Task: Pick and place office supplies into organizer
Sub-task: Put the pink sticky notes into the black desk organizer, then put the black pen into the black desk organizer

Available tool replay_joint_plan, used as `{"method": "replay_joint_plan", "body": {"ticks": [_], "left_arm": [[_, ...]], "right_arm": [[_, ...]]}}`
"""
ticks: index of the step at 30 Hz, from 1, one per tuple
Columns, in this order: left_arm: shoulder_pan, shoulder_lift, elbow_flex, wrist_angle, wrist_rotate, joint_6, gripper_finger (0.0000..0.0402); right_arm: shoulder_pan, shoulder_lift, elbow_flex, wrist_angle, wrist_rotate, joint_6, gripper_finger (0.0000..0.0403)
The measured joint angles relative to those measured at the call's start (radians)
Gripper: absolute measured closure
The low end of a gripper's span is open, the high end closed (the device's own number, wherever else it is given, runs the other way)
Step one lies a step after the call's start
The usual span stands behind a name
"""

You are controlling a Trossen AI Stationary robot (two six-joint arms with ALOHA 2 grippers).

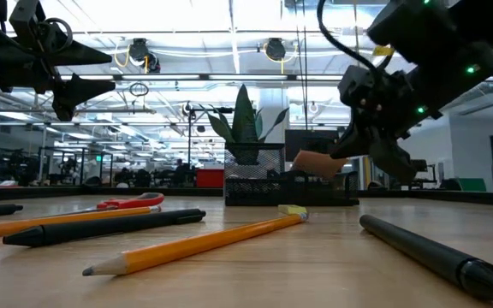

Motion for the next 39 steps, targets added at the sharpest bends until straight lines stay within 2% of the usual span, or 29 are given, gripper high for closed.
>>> {"method": "replay_joint_plan", "body": {"ticks": [10,15,30,39], "left_arm": [[0.000,0.000,0.000,0.000,0.000,-0.003,0.0146],[0.000,0.000,0.000,0.000,0.000,-0.003,0.0146],[0.000,0.000,0.000,0.000,0.000,0.000,0.0146],[0.000,0.000,0.000,-0.001,0.000,0.001,0.0146]], "right_arm": [[-0.050,0.000,0.000,0.001,-0.004,0.000,0.0403],[-0.069,0.000,0.000,0.001,-0.065,0.005,0.0401],[-0.071,0.003,0.000,0.040,-0.078,0.000,0.0292],[0.020,0.002,-0.001,0.197,-0.047,-0.086,0.0283]]}}
